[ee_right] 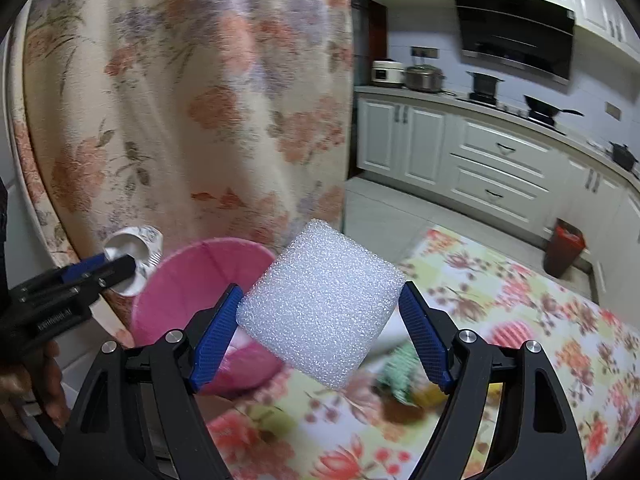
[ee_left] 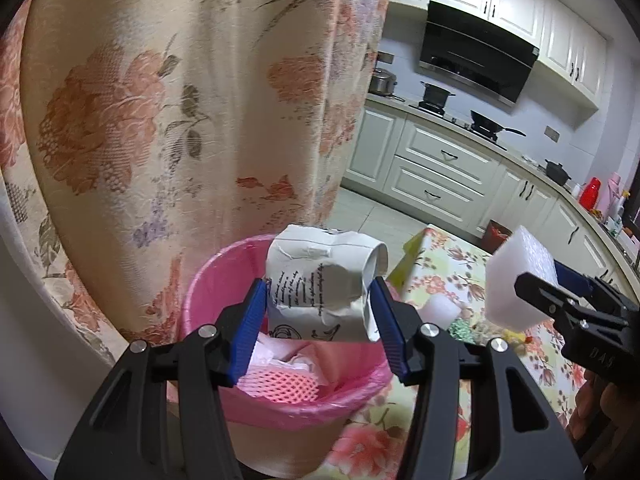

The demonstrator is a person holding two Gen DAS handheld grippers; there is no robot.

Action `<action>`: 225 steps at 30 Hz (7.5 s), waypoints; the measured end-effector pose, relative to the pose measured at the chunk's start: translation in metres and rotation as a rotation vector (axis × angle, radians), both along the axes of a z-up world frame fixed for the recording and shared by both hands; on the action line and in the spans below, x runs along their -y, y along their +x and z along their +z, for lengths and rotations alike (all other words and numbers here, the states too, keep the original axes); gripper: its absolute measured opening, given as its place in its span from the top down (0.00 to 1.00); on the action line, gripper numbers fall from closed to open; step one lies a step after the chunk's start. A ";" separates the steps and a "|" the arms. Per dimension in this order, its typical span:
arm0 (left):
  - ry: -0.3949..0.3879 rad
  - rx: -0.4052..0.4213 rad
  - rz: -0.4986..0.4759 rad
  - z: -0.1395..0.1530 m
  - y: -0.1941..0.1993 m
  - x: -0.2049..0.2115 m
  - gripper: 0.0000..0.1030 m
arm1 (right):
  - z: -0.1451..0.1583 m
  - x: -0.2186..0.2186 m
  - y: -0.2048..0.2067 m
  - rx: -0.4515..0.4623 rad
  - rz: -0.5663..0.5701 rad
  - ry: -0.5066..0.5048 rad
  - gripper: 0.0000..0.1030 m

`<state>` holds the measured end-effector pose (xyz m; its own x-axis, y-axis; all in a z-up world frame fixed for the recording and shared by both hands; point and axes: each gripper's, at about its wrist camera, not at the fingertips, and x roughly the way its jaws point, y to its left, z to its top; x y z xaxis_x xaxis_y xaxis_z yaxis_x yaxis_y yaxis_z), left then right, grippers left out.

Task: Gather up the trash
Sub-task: 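Carry both items over the pink bin and open both tools to drop them, then move both tools back over the table toward the remaining trash, then grasp the white foam block with the left tool while the right tool grasps the pink foam net, then carry both items over the pink bin and open both tools to drop them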

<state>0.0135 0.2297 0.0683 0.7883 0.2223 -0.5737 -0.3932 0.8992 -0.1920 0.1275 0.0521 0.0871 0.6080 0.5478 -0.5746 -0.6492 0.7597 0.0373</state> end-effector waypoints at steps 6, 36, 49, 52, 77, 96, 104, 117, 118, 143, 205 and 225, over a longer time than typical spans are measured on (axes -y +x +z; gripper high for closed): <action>0.004 -0.010 0.025 -0.003 0.002 -0.015 0.50 | -0.003 -0.033 0.010 -0.023 0.064 0.010 0.27; -0.017 -0.021 0.090 -0.007 0.010 -0.042 0.39 | -0.023 -0.063 0.035 -0.059 0.124 -0.007 0.18; -0.001 -0.031 -0.006 -0.006 0.024 0.012 0.39 | -0.025 0.026 0.031 -0.044 -0.024 -0.001 0.18; 0.005 -0.032 -0.032 -0.004 0.028 0.027 0.38 | -0.027 0.054 0.030 -0.045 -0.068 0.000 0.18; 0.064 -0.128 -0.262 -0.036 0.098 0.160 0.38 | -0.069 0.236 0.051 -0.118 -0.336 0.024 0.18; 0.135 -0.281 -0.290 -0.096 0.183 0.162 0.33 | -0.111 0.243 0.116 -0.203 -0.361 0.005 0.18; 0.185 -0.341 -0.306 -0.114 0.212 0.162 0.33 | -0.128 0.225 0.149 -0.246 -0.328 -0.012 0.18; 0.188 -0.423 -0.354 -0.136 0.227 0.167 0.48 | -0.157 0.206 0.179 -0.323 -0.289 -0.057 0.20; 0.186 -0.422 -0.356 -0.136 0.227 0.167 0.48 | -0.158 0.205 0.180 -0.330 -0.281 -0.059 0.26; 0.166 -0.323 -0.354 -0.101 0.205 0.169 0.54 | -0.117 0.238 0.151 -0.260 -0.308 0.014 0.64; 0.093 0.013 0.007 0.034 0.010 -0.005 0.55 | 0.015 0.013 0.032 -0.041 0.068 0.017 0.64; 0.052 -0.002 0.072 0.017 0.028 -0.047 0.44 | -0.020 -0.085 0.029 -0.118 0.214 -0.028 0.46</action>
<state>0.0418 0.2764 0.0849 0.7678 0.3084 -0.5616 -0.4580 0.8772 -0.1444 0.1565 0.1374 0.0669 0.4074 0.6399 -0.6516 -0.7877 0.6072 0.1038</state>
